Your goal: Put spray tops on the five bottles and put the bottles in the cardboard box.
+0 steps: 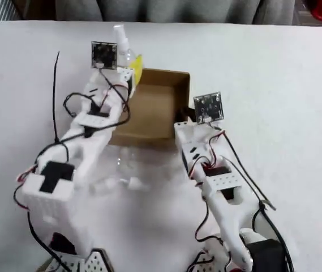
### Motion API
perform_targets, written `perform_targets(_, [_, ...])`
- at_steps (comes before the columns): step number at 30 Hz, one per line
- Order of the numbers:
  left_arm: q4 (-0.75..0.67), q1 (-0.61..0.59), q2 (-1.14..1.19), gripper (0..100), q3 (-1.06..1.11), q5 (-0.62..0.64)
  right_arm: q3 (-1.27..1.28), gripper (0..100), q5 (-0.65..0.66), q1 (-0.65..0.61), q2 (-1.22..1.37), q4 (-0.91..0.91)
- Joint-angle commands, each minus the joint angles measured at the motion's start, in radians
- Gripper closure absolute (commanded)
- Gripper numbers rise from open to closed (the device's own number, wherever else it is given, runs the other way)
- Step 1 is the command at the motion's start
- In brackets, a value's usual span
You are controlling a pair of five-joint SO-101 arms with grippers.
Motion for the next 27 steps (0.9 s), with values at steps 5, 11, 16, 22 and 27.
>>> perform_targets(5, [-0.038, -0.038, 0.111, 98, -0.176, -0.011, -0.058, 98.3, -0.006, 0.005, -0.001, -0.025])
perform_targets(11, [-0.038, -0.038, 0.157, 98, -0.19, -0.011, -0.058, 98.3, -0.006, 0.005, -0.001, -0.025])
perform_targets(16, [-0.038, -0.033, 0.17, 98, -0.192, -0.012, -0.058, 98.3, -0.006, 0.005, -0.001, -0.025])
perform_targets(22, [-0.038, -0.03, 0.171, 98, -0.199, -0.012, -0.058, 98.3, -0.006, 0.005, 0.004, -0.025])
perform_targets(27, [-0.035, -0.028, 0.173, 98, -0.233, -0.012, -0.058, 98.3, -0.006, 0.005, 0.007, -0.025])
